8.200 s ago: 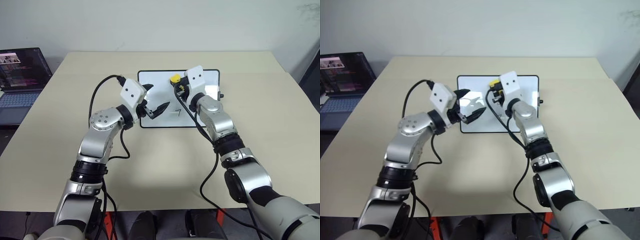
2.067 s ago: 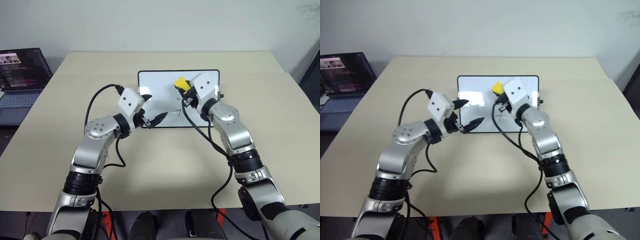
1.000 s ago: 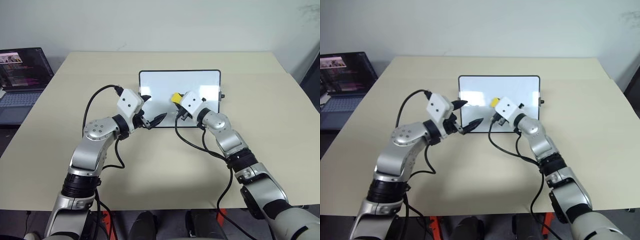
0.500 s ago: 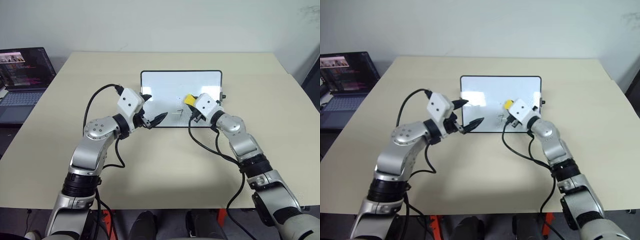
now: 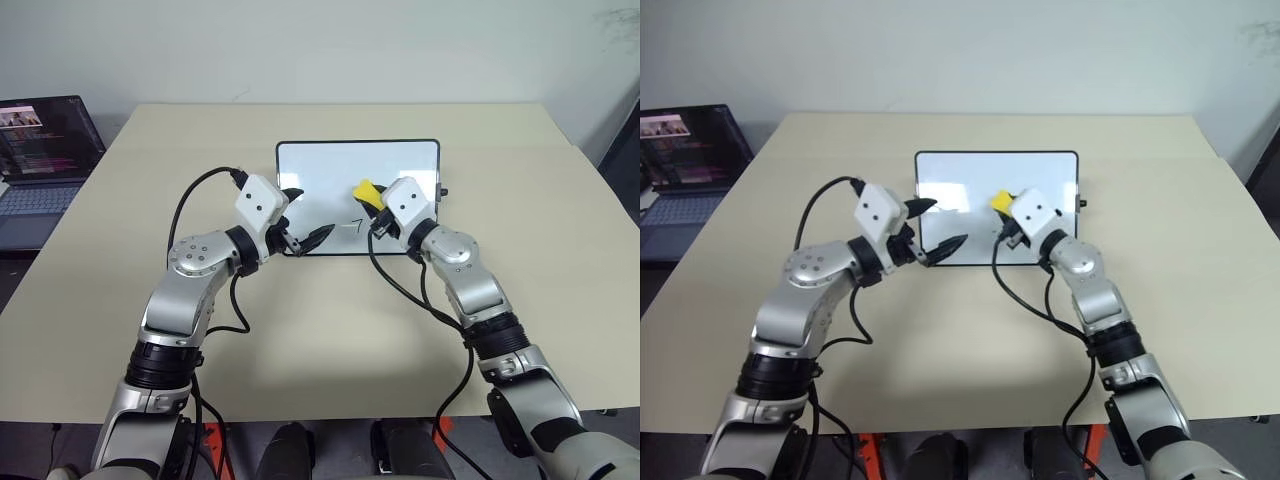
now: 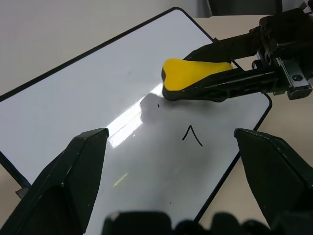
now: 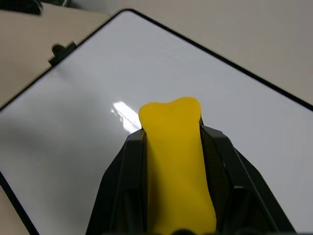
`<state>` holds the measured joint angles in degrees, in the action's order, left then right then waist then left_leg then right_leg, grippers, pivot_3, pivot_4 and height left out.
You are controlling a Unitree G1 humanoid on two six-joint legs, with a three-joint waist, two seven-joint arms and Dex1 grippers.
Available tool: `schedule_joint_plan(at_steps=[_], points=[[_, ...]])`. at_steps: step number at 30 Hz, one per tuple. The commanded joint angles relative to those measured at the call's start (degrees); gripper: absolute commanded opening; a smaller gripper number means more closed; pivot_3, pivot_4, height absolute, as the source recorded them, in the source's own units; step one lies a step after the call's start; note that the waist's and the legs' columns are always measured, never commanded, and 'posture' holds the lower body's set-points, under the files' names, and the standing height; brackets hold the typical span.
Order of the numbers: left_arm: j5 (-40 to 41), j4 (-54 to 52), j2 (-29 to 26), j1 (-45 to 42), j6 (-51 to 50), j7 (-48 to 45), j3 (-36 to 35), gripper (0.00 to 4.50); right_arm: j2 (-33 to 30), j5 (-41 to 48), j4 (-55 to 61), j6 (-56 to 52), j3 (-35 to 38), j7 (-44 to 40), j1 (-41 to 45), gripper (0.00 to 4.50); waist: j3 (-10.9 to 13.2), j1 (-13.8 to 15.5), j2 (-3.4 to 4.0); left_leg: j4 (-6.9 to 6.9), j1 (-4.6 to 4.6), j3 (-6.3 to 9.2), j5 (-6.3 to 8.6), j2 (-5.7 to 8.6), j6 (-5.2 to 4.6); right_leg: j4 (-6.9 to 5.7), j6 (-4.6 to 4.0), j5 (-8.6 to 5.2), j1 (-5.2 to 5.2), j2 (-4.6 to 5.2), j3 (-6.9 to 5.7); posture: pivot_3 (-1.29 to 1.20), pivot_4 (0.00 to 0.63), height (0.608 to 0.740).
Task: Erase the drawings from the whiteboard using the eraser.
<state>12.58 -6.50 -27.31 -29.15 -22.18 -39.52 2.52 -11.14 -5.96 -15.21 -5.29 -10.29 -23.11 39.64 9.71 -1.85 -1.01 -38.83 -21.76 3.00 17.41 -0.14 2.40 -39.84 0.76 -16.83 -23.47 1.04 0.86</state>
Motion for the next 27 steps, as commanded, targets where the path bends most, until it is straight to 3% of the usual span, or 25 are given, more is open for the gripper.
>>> schedule_joint_plan(at_steps=[1,15,27], points=[[0.18,-1.65,-0.18,-1.04,0.87,-0.10,-0.34,4.50,1.12,-0.55,-1.57,2.36,-0.02,1.46,2.99,1.23,0.00,0.01,0.00,-0.01,0.00,0.00,0.00,0.00,0.00,0.00,0.00,0.00,0.00,0.00,0.00,0.00,0.150,0.740],[0.38,-3.86,-0.78,0.22,-0.16,0.82,-1.07,4.50,1.81,-6.53,-20.24,8.05,-3.86,3.49,9.11,1.23,0.00,-0.07,0.00,-0.01,0.03,-0.03,-0.01,0.00,0.01,-0.05,0.00,0.00,-0.01,0.00,0.03,0.00,0.150,0.740],[0.55,-4.24,-0.41,0.30,-0.58,0.99,-0.54,4.50,-3.81,-5.27,-14.98,2.53,-1.38,0.83,3.53,1.23,-0.04,0.38,-0.06,-0.05,0.28,0.05,0.00,0.07,-0.01,-0.07,0.01,0.01,0.29,0.05,0.00,0.00,0.150,0.740]])
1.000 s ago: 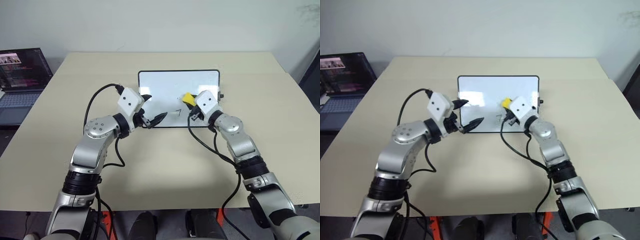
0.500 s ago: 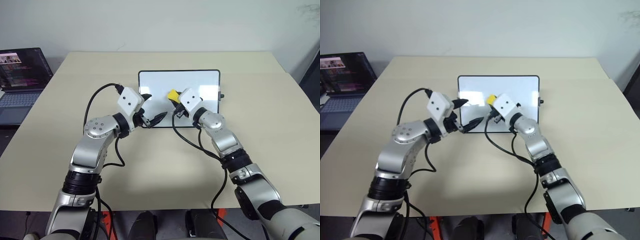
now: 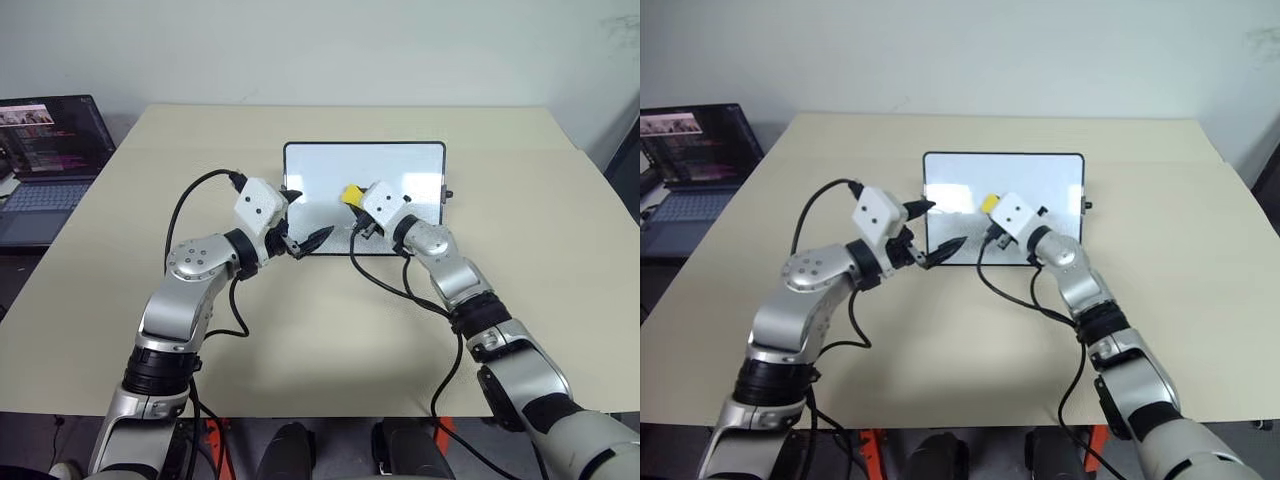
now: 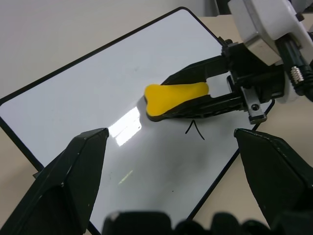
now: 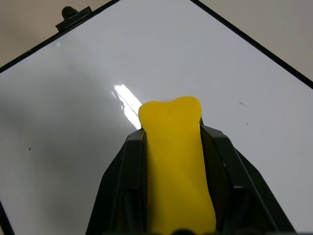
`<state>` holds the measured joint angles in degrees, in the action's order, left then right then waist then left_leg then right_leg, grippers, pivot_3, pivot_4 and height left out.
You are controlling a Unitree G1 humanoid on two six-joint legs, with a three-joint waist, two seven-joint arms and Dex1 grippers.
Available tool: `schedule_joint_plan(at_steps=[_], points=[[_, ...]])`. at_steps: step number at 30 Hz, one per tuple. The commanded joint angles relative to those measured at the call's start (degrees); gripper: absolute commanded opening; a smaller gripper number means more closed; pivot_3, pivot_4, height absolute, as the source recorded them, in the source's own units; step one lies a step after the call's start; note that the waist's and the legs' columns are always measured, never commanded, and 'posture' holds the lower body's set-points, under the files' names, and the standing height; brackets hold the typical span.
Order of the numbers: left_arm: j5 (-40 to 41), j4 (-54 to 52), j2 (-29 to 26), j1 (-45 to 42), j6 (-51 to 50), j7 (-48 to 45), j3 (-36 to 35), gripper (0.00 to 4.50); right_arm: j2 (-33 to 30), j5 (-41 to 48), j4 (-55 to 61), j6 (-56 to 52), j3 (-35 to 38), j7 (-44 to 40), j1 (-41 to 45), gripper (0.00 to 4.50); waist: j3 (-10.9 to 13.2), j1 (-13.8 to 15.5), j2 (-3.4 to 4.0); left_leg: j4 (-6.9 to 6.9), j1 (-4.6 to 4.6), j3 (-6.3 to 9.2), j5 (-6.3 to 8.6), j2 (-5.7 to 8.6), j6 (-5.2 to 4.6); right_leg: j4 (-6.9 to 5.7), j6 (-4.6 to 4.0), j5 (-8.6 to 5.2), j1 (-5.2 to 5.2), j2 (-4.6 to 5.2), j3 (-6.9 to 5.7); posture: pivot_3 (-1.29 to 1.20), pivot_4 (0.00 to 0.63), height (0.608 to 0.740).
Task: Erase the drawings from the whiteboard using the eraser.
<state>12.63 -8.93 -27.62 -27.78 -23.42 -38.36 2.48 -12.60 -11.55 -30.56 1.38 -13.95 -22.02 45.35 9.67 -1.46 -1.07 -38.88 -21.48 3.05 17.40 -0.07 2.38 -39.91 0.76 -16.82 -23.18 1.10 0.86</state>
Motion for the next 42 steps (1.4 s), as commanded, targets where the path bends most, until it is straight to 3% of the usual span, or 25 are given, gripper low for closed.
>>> schedule_joint_plan(at_steps=[1,12,21,27,42], points=[[0.50,-1.71,-0.02,-1.17,0.72,-0.21,-0.42,4.50,-2.81,0.37,1.27,-4.65,2.43,-0.48,-2.83,1.23,0.00,-0.01,0.00,0.00,0.01,0.00,0.00,0.01,-0.01,-0.01,0.01,0.01,0.00,0.00,0.01,0.00,0.150,0.740],[0.40,-0.82,0.35,-1.76,1.18,-0.83,-0.05,4.50,-7.48,1.56,10.01,-9.65,4.06,-1.40,-9.36,1.23,-0.01,-0.05,-0.03,0.00,0.15,-0.01,-0.05,0.07,-0.08,-0.03,0.12,0.07,0.14,0.02,0.04,0.00,0.150,0.740],[0.51,-0.70,0.23,-1.94,1.10,-1.34,-0.06,4.50,-3.28,10.60,25.34,-16.96,9.16,-1.77,-11.41,1.23,0.04,-0.18,-0.02,0.08,0.32,0.00,-0.05,0.06,-0.10,0.05,0.12,0.06,0.32,0.02,0.04,0.00,0.150,0.740],[1.30,-4.00,-0.82,0.99,-0.81,-1.02,-0.94,4.50,-3.08,14.68,35.23,-24.61,12.15,-0.99,-16.18,1.23,0.03,-0.17,-0.02,0.10,-0.22,0.04,-0.05,0.03,-0.08,0.26,0.13,0.06,-0.12,0.02,0.00,0.00,0.150,0.740],[2.83,-13.95,-0.04,11.48,-7.44,3.99,-1.44,4.50,-2.42,14.95,38.33,-27.26,12.19,2.89,-19.30,1.23,0.04,-0.22,-0.01,0.13,-0.26,0.07,-0.03,0.05,-0.11,0.37,0.13,0.06,-0.12,0.03,-0.02,0.00,0.150,0.740]])
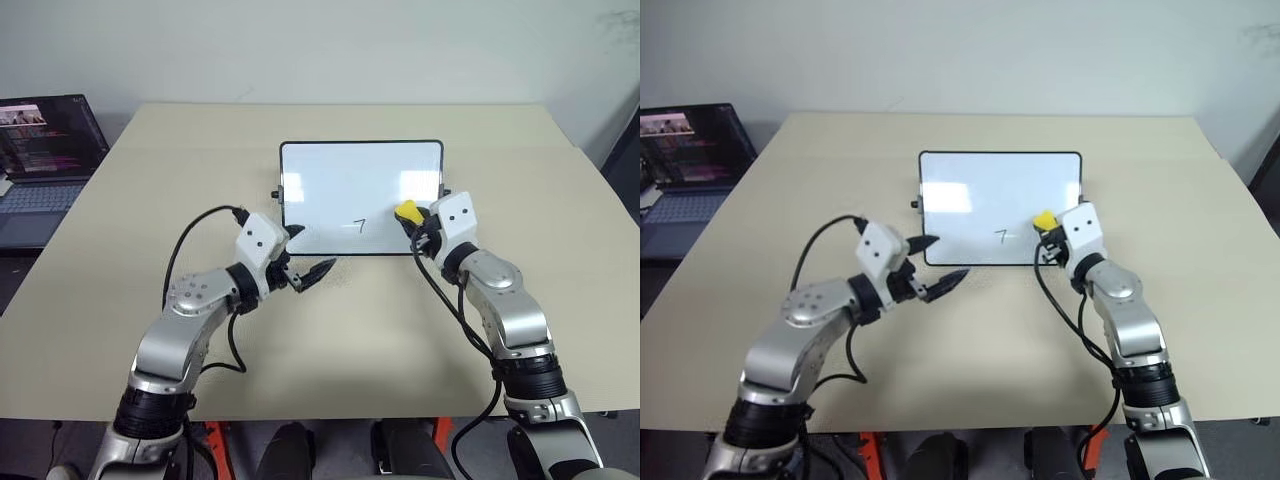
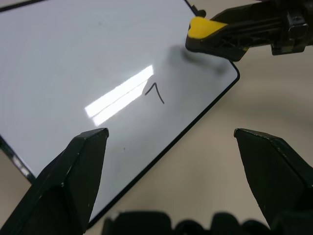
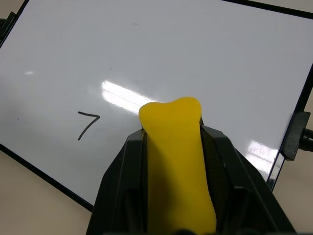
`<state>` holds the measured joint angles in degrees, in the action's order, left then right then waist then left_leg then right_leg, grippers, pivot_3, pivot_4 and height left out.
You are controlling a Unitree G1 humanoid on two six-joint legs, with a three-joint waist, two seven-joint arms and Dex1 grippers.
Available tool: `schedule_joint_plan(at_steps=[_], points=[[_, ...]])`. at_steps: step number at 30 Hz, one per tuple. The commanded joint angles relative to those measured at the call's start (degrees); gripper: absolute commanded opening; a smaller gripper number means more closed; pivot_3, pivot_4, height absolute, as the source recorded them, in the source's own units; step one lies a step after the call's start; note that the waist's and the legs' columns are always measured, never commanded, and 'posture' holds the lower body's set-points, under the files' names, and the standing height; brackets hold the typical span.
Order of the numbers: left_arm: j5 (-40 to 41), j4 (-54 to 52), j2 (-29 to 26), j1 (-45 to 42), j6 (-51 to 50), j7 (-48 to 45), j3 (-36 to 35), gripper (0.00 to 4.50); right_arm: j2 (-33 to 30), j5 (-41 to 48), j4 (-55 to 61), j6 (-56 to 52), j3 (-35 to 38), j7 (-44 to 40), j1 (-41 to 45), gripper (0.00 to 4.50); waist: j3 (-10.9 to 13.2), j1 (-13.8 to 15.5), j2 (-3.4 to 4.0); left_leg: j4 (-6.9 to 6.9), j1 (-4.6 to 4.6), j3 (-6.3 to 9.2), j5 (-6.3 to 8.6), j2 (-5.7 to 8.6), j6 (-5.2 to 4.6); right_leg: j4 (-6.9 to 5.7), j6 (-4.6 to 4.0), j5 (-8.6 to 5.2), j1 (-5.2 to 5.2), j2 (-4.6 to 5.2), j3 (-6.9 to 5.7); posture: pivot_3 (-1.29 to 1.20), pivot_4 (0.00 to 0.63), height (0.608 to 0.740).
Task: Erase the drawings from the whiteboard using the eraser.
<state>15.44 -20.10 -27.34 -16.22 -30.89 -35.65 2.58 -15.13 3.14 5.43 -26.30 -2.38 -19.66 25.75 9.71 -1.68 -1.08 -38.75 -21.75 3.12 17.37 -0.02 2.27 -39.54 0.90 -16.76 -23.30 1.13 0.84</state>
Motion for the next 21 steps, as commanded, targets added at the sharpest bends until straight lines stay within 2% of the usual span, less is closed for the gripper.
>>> schedule_joint_plan(at_steps=[1,21], points=[[0.06,-2.66,-0.38,-0.06,-0.10,1.63,-1.85,4.50,0.05,0.30,2.31,0.47,0.55,0.52,0.28,1.23,0.00,0.01,0.00,0.00,0.00,0.00,0.00,0.00,0.00,0.00,0.00,0.00,0.00,0.00,0.00,0.00,0.150,0.740],[0.02,-1.10,-1.67,0.19,1.41,1.72,-2.47,4.50,0.51,-0.44,1.22,3.08,-2.20,-0.02,1.98,1.23,0.00,0.00,0.00,0.00,0.00,-0.01,0.00,0.00,0.00,0.02,0.00,0.00,0.00,0.00,0.00,0.00,0.150,0.740]])
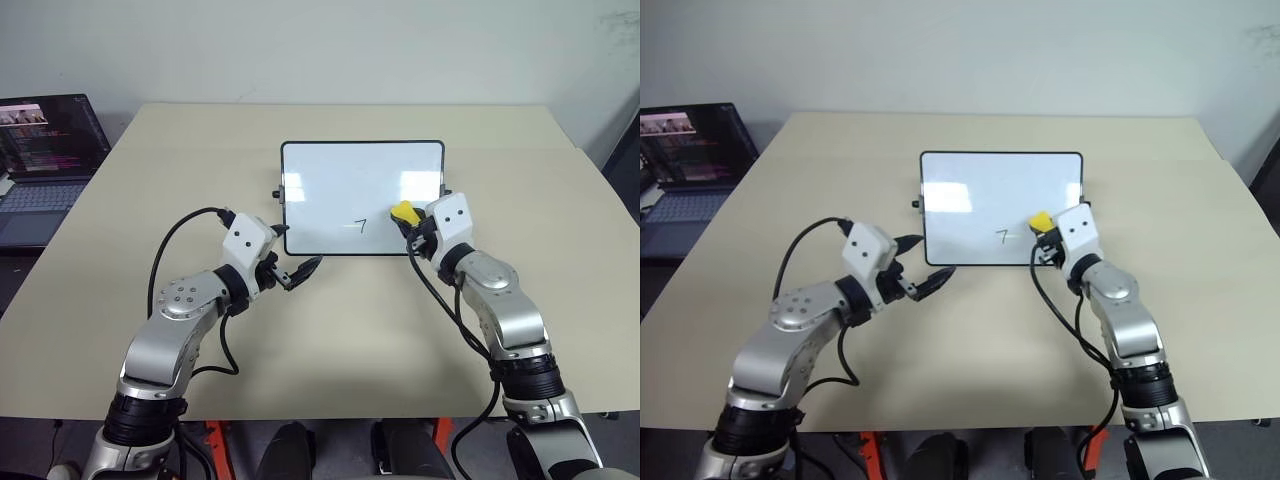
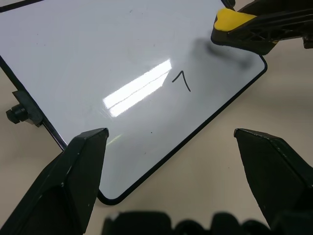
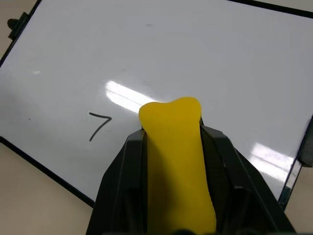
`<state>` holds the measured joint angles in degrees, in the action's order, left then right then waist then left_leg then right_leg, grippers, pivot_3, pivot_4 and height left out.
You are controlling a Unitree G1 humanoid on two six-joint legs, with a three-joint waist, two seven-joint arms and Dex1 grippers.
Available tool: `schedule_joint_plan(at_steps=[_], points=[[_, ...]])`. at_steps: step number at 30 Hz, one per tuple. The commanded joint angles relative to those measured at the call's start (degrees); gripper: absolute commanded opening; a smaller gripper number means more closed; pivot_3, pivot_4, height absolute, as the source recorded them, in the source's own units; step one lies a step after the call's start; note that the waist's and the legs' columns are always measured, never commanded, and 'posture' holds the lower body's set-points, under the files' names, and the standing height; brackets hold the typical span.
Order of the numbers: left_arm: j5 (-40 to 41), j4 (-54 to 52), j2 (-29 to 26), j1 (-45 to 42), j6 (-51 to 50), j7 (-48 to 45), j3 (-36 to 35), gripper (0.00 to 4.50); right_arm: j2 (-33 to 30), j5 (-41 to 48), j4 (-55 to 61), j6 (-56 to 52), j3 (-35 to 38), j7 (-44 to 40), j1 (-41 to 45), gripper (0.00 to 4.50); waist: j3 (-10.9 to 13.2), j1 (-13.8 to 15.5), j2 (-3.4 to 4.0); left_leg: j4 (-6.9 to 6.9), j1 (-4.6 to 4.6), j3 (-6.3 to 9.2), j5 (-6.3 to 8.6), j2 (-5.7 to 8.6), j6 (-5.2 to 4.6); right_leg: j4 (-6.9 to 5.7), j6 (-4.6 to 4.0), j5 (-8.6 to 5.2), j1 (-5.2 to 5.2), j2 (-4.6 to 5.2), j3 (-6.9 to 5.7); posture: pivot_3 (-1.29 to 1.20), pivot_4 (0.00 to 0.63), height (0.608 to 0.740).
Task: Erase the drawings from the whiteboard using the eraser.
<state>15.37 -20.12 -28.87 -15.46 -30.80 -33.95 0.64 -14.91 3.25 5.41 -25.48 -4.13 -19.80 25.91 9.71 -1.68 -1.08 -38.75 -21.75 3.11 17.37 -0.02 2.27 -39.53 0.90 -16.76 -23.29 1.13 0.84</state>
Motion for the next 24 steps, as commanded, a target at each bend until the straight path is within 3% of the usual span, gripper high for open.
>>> schedule_joint_plan(at_steps=[1,24], points=[[0.10,-1.05,-0.13,-0.52,1.37,-0.02,-0.49,4.50,0.50,-0.57,1.11,2.47,-0.63,0.16,2.18,1.23,0.00,0.00,0.00,0.00,0.00,0.00,0.00,0.00,0.00,0.00,0.00,0.00,0.00,0.00,0.00,0.00,0.150,0.740],[-0.54,0.22,1.14,-2.44,2.14,0.25,0.79,4.50,6.87,-0.87,-3.68,6.43,-4.91,-0.14,9.87,1.23,0.00,-0.10,0.00,-0.01,0.00,0.00,0.00,0.00,0.00,0.00,0.00,0.00,0.00,0.01,-0.01,0.00,0.150,0.740]])
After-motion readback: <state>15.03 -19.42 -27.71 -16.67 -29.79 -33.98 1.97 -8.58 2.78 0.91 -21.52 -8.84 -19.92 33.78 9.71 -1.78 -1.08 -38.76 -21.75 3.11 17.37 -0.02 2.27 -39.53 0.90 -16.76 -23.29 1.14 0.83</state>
